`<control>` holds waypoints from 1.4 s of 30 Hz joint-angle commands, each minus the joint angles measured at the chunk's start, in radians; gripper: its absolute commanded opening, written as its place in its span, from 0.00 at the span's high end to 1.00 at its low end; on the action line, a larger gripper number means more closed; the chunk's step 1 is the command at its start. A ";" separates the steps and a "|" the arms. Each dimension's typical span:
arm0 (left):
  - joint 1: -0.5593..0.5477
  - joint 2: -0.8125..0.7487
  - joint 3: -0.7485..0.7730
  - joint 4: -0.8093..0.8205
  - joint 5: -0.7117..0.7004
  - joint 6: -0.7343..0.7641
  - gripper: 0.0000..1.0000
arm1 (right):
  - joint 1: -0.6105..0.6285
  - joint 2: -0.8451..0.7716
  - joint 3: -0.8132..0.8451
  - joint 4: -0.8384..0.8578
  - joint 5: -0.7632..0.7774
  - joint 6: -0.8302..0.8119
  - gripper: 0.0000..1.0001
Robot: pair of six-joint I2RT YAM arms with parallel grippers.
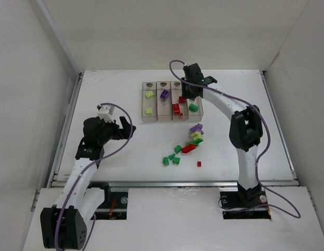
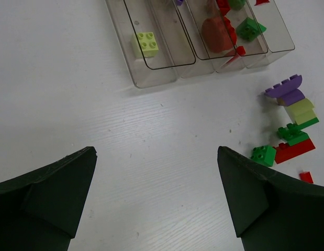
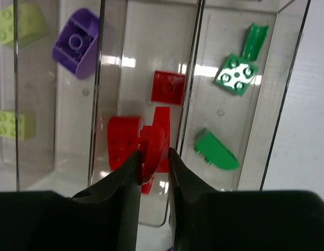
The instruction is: Sort the legos into containers by color
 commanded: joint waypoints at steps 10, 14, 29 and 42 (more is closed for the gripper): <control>0.022 -0.022 0.007 0.025 -0.004 0.008 0.00 | -0.016 0.051 0.207 -0.068 -0.085 -0.113 0.09; 0.022 -0.022 0.007 0.025 -0.004 0.008 0.00 | -0.016 -0.041 0.141 -0.069 -0.085 -0.125 0.00; 0.022 -0.022 -0.003 0.034 -0.015 -0.002 0.00 | 0.241 -0.708 -0.709 -0.335 -0.022 0.293 0.00; 0.022 -0.013 -0.003 0.044 -0.015 -0.011 0.00 | 0.334 -0.652 -0.971 -0.112 -0.054 0.395 0.27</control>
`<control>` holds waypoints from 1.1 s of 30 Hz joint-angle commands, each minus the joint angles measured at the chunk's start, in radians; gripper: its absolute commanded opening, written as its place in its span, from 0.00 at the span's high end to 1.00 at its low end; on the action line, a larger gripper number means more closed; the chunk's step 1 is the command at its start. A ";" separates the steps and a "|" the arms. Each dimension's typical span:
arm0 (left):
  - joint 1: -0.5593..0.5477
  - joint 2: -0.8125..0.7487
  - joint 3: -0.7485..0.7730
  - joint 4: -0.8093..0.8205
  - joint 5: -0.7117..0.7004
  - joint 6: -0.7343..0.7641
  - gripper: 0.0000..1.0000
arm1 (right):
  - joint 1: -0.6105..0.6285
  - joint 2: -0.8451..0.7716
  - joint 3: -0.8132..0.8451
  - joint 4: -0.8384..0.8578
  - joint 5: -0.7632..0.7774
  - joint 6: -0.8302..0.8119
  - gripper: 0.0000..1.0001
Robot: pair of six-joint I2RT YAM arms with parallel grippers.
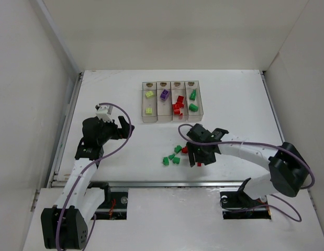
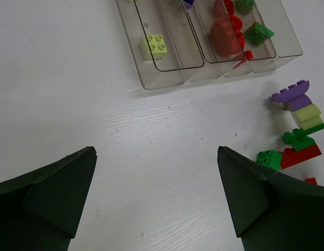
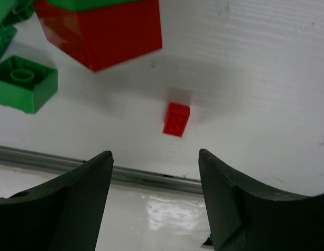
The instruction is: Sort the legos into containers by color
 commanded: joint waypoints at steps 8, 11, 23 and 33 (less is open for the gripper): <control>0.004 -0.021 -0.001 0.033 0.001 -0.010 0.00 | 0.000 0.162 -0.001 0.154 0.041 -0.015 0.47; 0.004 -0.021 -0.001 0.024 0.001 -0.010 0.00 | 0.000 0.162 -0.011 0.168 0.041 -0.015 0.51; 0.004 -0.030 -0.001 0.033 -0.009 -0.010 0.00 | 0.034 0.073 0.093 0.182 -0.018 -0.193 1.00; 0.004 -0.030 -0.001 0.033 -0.045 -0.043 0.00 | -0.187 0.219 0.623 0.259 0.032 -0.348 1.00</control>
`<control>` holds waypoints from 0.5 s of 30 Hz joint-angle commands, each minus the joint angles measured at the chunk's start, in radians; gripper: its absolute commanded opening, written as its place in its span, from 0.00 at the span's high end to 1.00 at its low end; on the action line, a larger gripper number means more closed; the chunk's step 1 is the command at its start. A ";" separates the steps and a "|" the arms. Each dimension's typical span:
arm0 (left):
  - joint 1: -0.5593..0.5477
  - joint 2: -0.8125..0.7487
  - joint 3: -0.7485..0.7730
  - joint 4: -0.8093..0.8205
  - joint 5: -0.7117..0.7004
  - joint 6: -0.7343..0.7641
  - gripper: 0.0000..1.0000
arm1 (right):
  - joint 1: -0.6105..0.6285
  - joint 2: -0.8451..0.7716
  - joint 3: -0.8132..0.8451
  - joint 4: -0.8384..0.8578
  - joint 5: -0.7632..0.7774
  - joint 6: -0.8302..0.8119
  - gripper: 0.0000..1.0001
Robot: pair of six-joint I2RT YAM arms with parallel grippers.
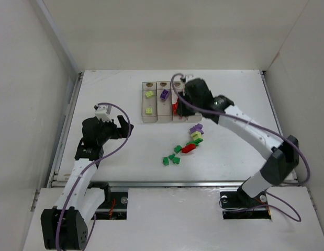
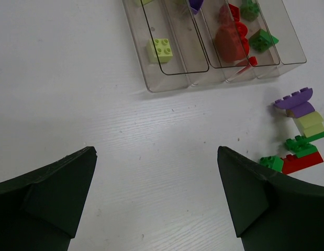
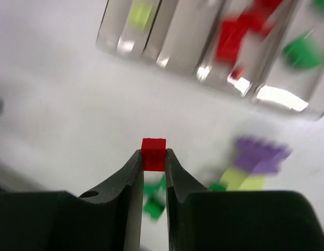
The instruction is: Sort the legos into containers by color
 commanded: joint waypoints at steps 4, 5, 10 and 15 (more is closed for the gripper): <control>0.004 -0.054 0.010 0.034 0.009 -0.003 0.00 | -0.215 0.434 0.414 -0.023 -0.006 -0.138 1.00; 0.004 -0.054 0.010 0.025 0.009 -0.003 0.00 | -0.230 0.482 0.475 -0.045 -0.006 -0.148 1.00; 0.004 -0.087 0.010 0.002 0.000 0.008 0.00 | -0.277 0.690 0.786 -0.141 -0.007 -0.186 1.00; 0.004 -0.076 0.010 -0.007 0.009 0.022 0.00 | -0.295 0.788 0.894 -0.141 -0.007 -0.200 0.85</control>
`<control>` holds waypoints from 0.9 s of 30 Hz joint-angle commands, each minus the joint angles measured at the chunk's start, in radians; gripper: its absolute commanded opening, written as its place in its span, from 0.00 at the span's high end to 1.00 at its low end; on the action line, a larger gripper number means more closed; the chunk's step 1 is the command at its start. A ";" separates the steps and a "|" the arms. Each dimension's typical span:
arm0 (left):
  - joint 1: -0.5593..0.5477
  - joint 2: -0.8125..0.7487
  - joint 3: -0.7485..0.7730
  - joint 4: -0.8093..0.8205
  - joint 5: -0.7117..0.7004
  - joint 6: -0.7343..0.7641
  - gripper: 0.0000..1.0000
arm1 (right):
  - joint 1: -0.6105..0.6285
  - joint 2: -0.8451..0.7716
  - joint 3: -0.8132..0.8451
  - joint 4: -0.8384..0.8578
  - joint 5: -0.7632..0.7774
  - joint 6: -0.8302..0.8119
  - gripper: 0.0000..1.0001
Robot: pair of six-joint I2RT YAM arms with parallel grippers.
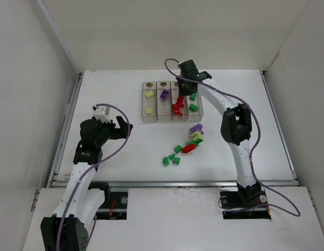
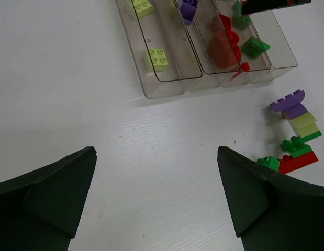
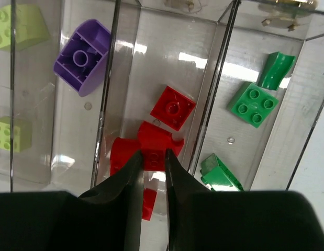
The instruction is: Sort the legos into containers by color
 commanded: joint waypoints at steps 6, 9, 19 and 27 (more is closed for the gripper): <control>-0.007 0.023 0.060 -0.052 0.416 0.279 0.00 | -0.001 -0.029 0.107 -0.037 -0.038 -0.042 0.20; -0.045 0.051 0.123 -0.132 0.394 0.378 0.00 | -0.001 -0.072 0.092 -0.037 -0.017 -0.042 0.00; -0.330 0.292 0.427 -0.616 0.199 1.028 0.00 | 0.031 -0.382 -0.173 0.030 -0.061 -0.013 0.00; -0.680 0.372 0.349 -0.638 0.087 1.065 0.00 | 0.139 -0.654 -0.590 0.130 -0.006 0.054 0.00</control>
